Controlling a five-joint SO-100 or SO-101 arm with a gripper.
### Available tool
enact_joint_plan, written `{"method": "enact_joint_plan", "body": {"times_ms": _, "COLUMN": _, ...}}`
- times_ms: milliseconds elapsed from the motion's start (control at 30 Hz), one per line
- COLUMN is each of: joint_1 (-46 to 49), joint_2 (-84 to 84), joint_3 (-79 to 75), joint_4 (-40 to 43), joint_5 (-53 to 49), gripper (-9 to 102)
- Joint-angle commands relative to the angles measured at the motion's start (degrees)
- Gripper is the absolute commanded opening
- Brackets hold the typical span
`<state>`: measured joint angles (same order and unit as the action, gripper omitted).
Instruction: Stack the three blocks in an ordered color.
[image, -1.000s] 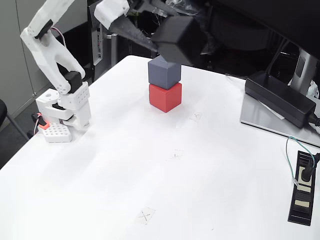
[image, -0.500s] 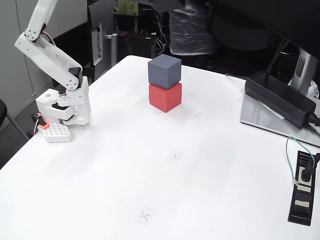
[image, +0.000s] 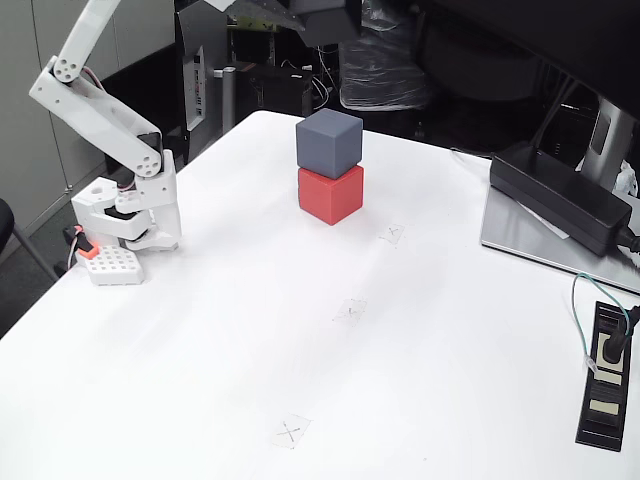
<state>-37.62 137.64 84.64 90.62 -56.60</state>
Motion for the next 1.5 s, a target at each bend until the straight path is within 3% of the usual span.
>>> {"method": "enact_joint_plan", "body": {"times_ms": 0, "joint_1": -0.53, "joint_2": 0.79, "joint_3": 1.05, "joint_4": -0.18, "joint_5": -3.08, "gripper": 0}}
{"method": "enact_joint_plan", "body": {"times_ms": 567, "joint_1": -1.05, "joint_2": 0.79, "joint_3": 5.10, "joint_4": -1.05, "joint_5": -28.04, "gripper": 0}}
{"method": "enact_joint_plan", "body": {"times_ms": 733, "joint_1": -0.53, "joint_2": 0.97, "joint_3": 11.87, "joint_4": -9.58, "joint_5": -31.11, "gripper": 0}}
{"method": "enact_joint_plan", "body": {"times_ms": 1100, "joint_1": -0.53, "joint_2": 12.39, "joint_3": 35.86, "joint_4": -38.23, "joint_5": -33.40, "gripper": 0}}
{"method": "enact_joint_plan", "body": {"times_ms": 1300, "joint_1": -0.62, "joint_2": 21.97, "joint_3": 45.88, "joint_4": -44.74, "joint_5": -32.78, "gripper": 0}}
{"method": "enact_joint_plan", "body": {"times_ms": 1467, "joint_1": -1.14, "joint_2": 31.46, "joint_3": 53.61, "joint_4": -45.26, "joint_5": -33.31, "gripper": 0}}
